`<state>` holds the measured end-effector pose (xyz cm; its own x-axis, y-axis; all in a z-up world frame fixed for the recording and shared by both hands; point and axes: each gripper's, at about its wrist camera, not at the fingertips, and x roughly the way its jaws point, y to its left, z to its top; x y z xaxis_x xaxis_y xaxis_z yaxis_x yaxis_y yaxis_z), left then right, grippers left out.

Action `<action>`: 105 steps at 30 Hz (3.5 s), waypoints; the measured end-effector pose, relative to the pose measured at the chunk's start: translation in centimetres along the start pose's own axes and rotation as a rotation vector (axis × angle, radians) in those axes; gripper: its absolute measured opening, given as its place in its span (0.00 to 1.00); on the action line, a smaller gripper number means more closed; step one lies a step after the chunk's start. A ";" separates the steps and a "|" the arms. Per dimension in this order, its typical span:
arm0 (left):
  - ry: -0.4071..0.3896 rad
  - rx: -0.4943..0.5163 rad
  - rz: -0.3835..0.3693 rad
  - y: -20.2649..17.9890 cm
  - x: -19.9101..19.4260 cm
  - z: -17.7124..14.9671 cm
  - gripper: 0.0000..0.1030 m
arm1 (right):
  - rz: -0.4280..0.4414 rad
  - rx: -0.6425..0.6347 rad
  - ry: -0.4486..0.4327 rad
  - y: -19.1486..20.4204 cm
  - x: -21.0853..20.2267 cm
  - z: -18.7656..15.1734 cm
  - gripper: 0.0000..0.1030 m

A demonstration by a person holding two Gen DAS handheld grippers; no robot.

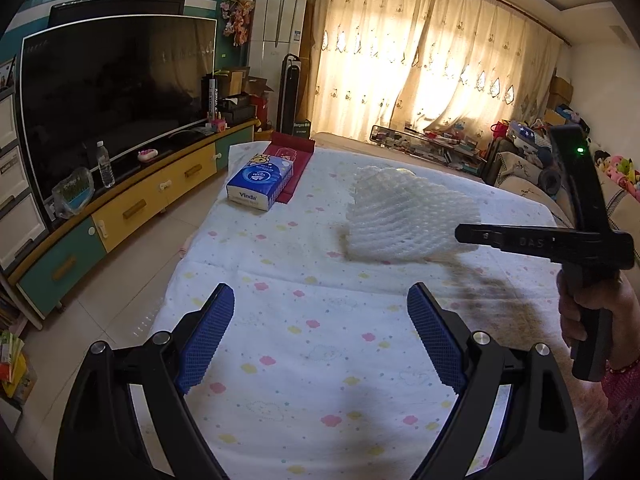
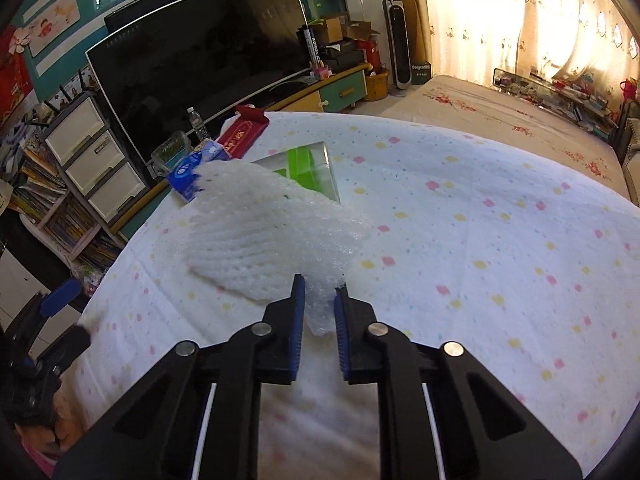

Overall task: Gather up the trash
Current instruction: 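Carry the foam net over the yellow bin and open the right gripper, then grasp the clear green-banded plastic cup with the left gripper, then carry the plastic cup over the yellow bin and open the left gripper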

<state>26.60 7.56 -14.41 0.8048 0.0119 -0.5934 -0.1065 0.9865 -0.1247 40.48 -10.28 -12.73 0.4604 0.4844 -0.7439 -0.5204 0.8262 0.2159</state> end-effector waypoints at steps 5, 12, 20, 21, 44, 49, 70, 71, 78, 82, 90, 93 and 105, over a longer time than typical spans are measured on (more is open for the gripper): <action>-0.006 0.002 0.006 0.0 -0.2 0.0 0.85 | 0.015 0.010 -0.054 0.7 -4.7 -2.5 0.12; -0.012 0.009 0.013 -0.1 -0.3 -0.1 0.85 | -0.010 0.074 -0.159 0.5 -11.8 -7.7 0.12; -0.025 0.015 0.022 -0.2 -0.6 -0.1 0.85 | -0.134 0.234 -0.301 -3.5 -20.1 -14.3 0.13; -0.027 0.019 0.024 -0.2 -0.7 -0.1 0.85 | -0.173 0.263 -0.318 -4.5 -21.3 -15.4 0.13; -0.020 0.039 0.022 -0.4 -0.6 0.0 0.85 | -0.792 0.680 -0.367 -19.6 -30.1 -29.9 0.47; 0.021 0.060 0.010 -1.1 0.2 0.0 0.85 | -0.705 0.571 -0.534 -14.8 -30.2 -26.1 0.60; 0.126 0.348 -0.093 -6.0 11.5 9.1 0.85 | -0.544 0.260 -0.543 -7.2 -23.5 -19.7 0.72; 0.124 0.369 -0.096 -6.2 12.3 9.5 0.85 | -0.550 0.253 -0.539 -7.0 -23.3 -19.5 0.72; 0.166 0.426 -0.133 -7.1 16.7 11.6 0.85 | -0.562 0.243 -0.515 -6.6 -22.6 -19.2 0.75; 0.218 0.439 -0.159 -7.5 19.0 11.7 0.85 | -0.557 0.260 -0.501 -7.1 -22.5 -19.3 0.75; 0.291 0.451 -0.193 -8.2 22.1 11.7 0.67 | -0.548 0.268 -0.482 -7.4 -22.2 -18.9 0.75; 0.298 0.445 -0.211 -8.4 21.7 11.5 0.57 | -0.541 0.278 -0.481 -7.5 -22.3 -18.9 0.75; 0.257 0.483 -0.294 -14.0 13.7 8.9 0.51 | -0.584 0.314 -0.602 -7.3 -24.6 -20.0 0.75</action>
<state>44.28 -4.64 -13.73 0.5877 -0.2520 -0.7688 0.4226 0.9059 0.0261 18.53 -33.98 -8.63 0.9356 -0.0417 -0.3507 0.0950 0.9861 0.1360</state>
